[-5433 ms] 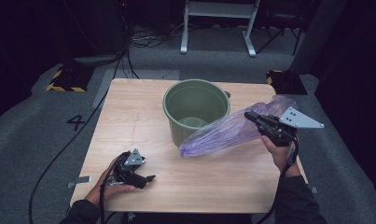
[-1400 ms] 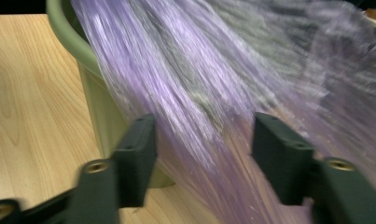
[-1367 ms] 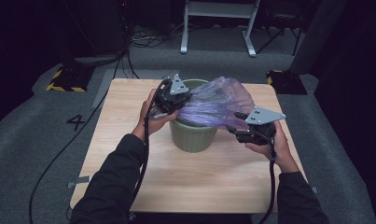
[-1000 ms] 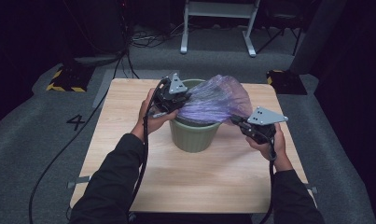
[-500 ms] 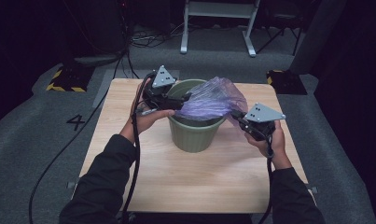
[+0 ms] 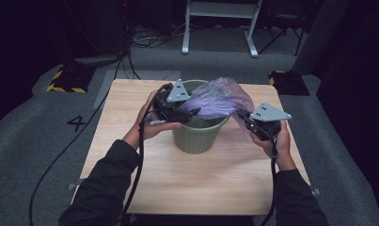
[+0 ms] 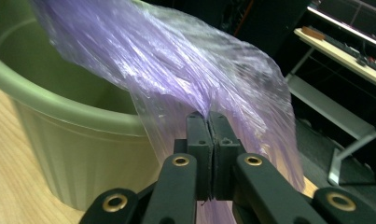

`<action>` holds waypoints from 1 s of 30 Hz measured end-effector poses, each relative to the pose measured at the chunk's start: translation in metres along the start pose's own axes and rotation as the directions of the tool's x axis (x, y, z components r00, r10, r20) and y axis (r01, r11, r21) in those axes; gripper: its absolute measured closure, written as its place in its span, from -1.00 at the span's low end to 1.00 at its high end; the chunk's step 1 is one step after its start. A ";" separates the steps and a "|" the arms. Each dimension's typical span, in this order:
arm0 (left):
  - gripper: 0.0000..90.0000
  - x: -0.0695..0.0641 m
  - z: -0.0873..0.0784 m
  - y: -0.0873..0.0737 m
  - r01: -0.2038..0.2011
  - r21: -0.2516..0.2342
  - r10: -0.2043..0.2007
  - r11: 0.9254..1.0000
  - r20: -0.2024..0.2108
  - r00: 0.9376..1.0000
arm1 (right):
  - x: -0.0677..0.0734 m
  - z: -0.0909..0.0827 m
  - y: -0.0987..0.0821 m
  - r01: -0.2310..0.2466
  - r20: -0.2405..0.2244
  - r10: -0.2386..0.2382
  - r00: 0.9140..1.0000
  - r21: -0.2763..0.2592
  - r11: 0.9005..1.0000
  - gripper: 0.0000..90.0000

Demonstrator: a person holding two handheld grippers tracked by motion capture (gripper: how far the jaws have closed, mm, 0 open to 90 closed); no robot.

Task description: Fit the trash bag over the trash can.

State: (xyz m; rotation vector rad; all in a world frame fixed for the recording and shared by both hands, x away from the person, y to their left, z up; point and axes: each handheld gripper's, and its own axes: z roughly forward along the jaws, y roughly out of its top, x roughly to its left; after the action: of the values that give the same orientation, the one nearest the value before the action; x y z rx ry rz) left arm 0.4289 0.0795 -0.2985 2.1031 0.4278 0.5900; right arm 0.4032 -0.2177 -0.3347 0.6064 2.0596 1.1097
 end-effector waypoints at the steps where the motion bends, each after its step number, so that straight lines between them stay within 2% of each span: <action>1: 0.07 -0.002 0.003 0.001 -0.011 0.010 0.011 1.000 0.002 1.000 | 0.000 0.000 0.000 0.003 -0.004 -0.003 1.000 -0.008 1.000 0.98; 3: 0.23 -0.004 0.008 0.002 -0.025 0.027 0.025 0.999 -0.007 1.000 | 0.001 -0.001 0.001 0.005 -0.011 -0.005 1.000 -0.018 1.000 0.97; 4: 0.34 -0.004 0.010 0.002 -0.024 0.031 0.024 0.999 0.005 1.000 | 0.001 -0.002 0.002 0.009 -0.017 -0.010 1.000 -0.025 1.000 0.97; 9: 0.45 -0.005 0.021 0.002 -0.026 0.068 0.025 0.997 0.023 0.999 | 0.004 -0.004 0.006 0.018 -0.026 -0.019 0.999 -0.045 0.999 0.97; 11: 0.46 -0.006 0.024 0.002 -0.028 0.083 0.027 0.996 0.015 1.000 | 0.004 -0.004 0.008 0.017 -0.030 -0.019 0.999 -0.049 0.999 0.97; 14: 0.36 -0.006 0.025 0.002 -0.020 0.076 0.019 0.997 0.019 1.000 | 0.006 -0.002 0.011 0.024 -0.035 -0.025 0.999 -0.047 0.999 0.96; 19: -0.07 -0.008 0.020 0.007 -0.004 0.014 0.003 1.000 0.063 0.998 | 0.011 0.001 0.018 0.038 -0.042 -0.040 0.998 -0.047 0.998 0.94; 22: -0.21 -0.012 0.019 0.011 -0.006 -0.011 0.007 1.000 0.078 0.997 | 0.016 0.002 0.023 0.052 -0.046 -0.055 0.997 -0.051 0.997 0.93; 26: -0.22 -0.018 0.024 0.016 -0.025 0.012 0.024 1.000 0.084 0.996 | 0.021 0.002 0.030 0.067 -0.053 -0.070 0.996 -0.058 0.996 0.90; 27: -0.14 -0.019 0.026 0.017 -0.034 0.022 0.032 0.999 0.070 0.997 | 0.022 0.002 0.031 0.069 -0.057 -0.073 0.996 -0.060 0.996 0.90; 30: 0.32 -0.021 0.030 0.018 -0.065 0.050 0.062 0.997 0.049 0.997 | 0.025 0.004 0.034 0.082 -0.060 -0.085 0.995 -0.056 0.995 0.87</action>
State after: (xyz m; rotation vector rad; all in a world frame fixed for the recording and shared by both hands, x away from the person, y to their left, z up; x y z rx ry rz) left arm 0.4297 0.0395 -0.3038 2.1825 0.3539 0.5698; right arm 0.3924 -0.1813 -0.3163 0.4604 2.0814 1.1444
